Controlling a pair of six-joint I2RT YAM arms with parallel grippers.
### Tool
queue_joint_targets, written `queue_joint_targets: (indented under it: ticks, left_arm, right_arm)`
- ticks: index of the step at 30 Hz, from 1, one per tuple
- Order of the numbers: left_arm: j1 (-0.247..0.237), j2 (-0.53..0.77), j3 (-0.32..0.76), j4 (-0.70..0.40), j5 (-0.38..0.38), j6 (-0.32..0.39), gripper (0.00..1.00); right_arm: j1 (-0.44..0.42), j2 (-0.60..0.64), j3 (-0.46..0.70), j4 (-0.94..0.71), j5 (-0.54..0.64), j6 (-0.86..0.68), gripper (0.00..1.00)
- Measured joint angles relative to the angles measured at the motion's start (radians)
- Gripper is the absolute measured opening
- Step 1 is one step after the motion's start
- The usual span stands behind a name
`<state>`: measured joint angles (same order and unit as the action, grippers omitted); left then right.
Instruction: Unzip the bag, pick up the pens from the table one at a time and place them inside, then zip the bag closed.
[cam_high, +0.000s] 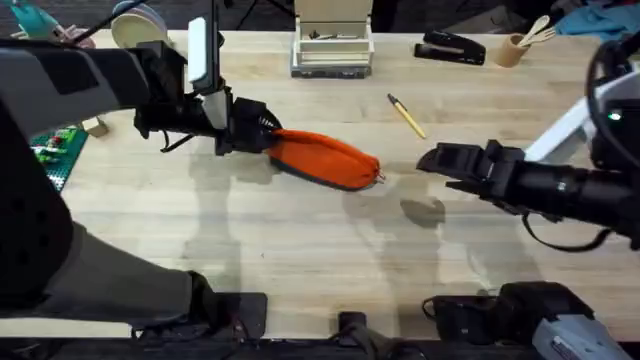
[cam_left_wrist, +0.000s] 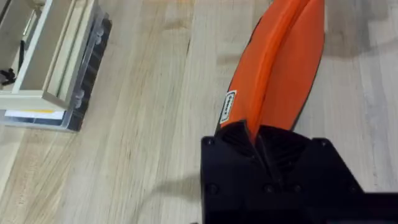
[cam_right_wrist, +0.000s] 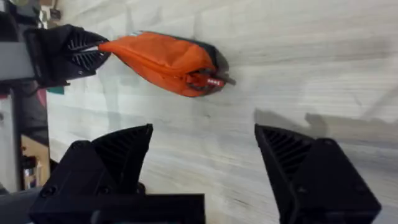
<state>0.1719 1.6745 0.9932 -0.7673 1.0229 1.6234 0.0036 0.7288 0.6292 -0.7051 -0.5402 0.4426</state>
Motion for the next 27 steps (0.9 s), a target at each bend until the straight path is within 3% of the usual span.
queue_joint_targets:
  ticks: [8, 17, 27]
  left_arm:
    - [0.000, 0.000, 0.000, 0.000, 0.000, 0.000, 0.043]
    - [0.000, 0.000, 0.000, 0.000, 0.000, 0.000, 0.043]
    - [0.000, 0.000, 0.000, 0.000, -0.003, 0.000, 0.043]
  right_arm:
    - [0.019, 0.166, -0.001, 0.074, -0.031, 0.003, 0.997]
    - [0.167, 0.401, -0.002, 0.329, -0.048, 0.049, 0.997]
    - [0.169, 0.585, -0.002, 0.456, -0.082, 0.066, 0.997]
